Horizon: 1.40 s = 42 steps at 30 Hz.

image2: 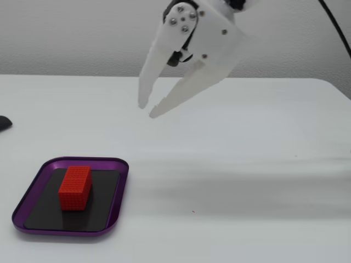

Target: Remove the cube from the box.

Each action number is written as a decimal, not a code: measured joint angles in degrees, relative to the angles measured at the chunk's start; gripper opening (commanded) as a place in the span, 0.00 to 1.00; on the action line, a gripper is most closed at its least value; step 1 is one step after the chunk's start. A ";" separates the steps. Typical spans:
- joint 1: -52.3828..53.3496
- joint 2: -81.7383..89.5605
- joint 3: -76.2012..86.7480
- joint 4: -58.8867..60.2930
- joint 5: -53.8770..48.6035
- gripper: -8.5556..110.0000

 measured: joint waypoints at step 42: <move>0.18 -44.30 -40.96 8.70 0.44 0.29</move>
